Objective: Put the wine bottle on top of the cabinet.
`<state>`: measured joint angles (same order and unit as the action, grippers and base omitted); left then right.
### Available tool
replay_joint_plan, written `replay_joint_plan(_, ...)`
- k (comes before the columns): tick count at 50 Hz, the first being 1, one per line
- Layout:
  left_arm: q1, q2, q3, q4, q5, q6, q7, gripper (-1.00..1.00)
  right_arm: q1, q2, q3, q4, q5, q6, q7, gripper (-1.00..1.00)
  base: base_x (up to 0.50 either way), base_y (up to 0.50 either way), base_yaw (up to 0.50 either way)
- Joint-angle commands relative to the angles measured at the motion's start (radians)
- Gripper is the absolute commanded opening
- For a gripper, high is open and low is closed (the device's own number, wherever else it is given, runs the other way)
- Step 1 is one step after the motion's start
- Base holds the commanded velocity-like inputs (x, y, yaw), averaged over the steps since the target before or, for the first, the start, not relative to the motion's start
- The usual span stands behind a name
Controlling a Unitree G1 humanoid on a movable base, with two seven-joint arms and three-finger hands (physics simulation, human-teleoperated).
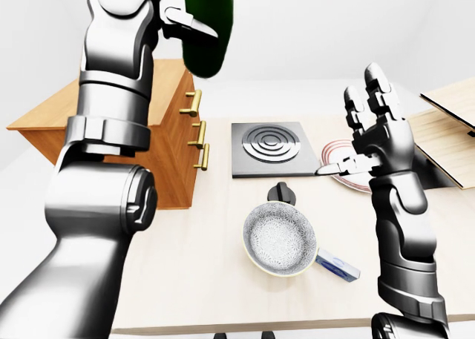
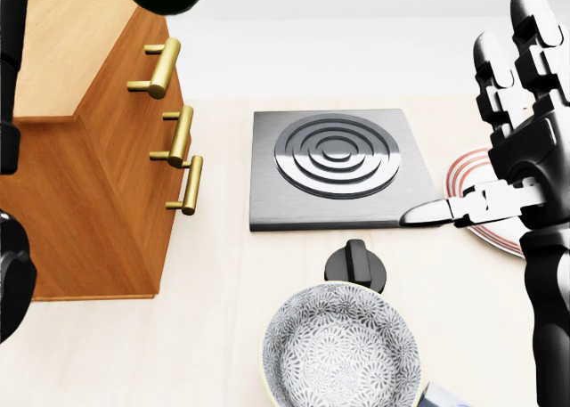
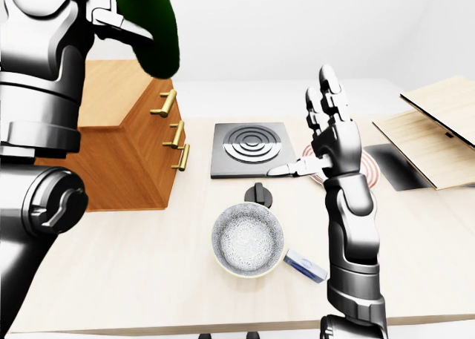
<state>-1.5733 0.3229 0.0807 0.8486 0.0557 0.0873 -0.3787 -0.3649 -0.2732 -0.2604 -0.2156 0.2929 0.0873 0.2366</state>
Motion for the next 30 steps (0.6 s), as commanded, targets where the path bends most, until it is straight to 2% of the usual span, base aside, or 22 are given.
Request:
replay_joint_plan(1,-0.093,0.14,0.053,0.158,0.032,0.0,-0.01,-1.0,0.007,0.0,-0.002,-0.004,0.002,0.0,0.0,1.0,0.0,0.0,0.0)
replay_joint_plan(9,-0.08,0.205,0.077,0.254,0.027,0.0,0.006,-1.0,-0.004,0.0,0.004,0.007,-0.005,0.0,0.001,1.0,0.0,0.0,0.0)
replay_joint_plan(15,-0.055,0.238,0.067,0.304,0.059,0.0,0.003,-1.0,-0.006,-0.005,0.0,0.0,-0.004,0.0,0.002,1.0,0.0,0.0,0.0)
replay_joint_plan(30,0.027,0.279,0.073,0.333,0.129,0.0,-0.01,-1.0,-0.006,-0.003,0.003,0.007,-0.009,0.0,0.004,1.0,0.0,0.0,0.0)
